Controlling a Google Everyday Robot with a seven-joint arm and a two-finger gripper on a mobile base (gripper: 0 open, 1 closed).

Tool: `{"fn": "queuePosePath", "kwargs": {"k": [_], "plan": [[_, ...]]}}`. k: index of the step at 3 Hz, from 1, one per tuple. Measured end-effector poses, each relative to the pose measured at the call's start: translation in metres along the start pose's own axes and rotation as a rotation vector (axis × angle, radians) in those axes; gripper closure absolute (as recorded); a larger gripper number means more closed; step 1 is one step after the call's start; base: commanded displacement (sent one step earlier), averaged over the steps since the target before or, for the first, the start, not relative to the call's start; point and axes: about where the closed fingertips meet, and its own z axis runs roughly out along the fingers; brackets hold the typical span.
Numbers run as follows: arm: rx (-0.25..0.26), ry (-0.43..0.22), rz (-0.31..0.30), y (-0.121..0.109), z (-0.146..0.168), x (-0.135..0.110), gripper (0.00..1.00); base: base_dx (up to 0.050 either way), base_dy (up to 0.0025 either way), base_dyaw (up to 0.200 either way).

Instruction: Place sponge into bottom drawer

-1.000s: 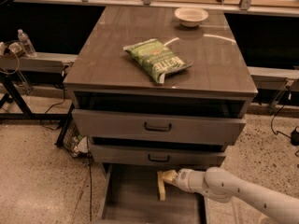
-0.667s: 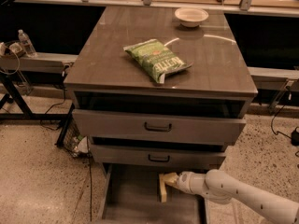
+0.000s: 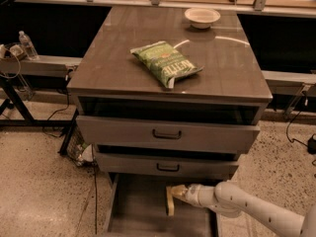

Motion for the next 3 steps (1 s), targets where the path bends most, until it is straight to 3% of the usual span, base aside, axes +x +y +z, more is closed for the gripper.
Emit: {"fn": "queuePosePath", "kwargs": {"k": [2,3], "plan": [[-0.02,0.001,0.028,-0.002,0.006,0.007,0.04,0.0,0.0,0.0],[-0.029,-0.024,0.042,-0.002,-0.025,0.005,0.0,0.0,0.0,0.0]]}}
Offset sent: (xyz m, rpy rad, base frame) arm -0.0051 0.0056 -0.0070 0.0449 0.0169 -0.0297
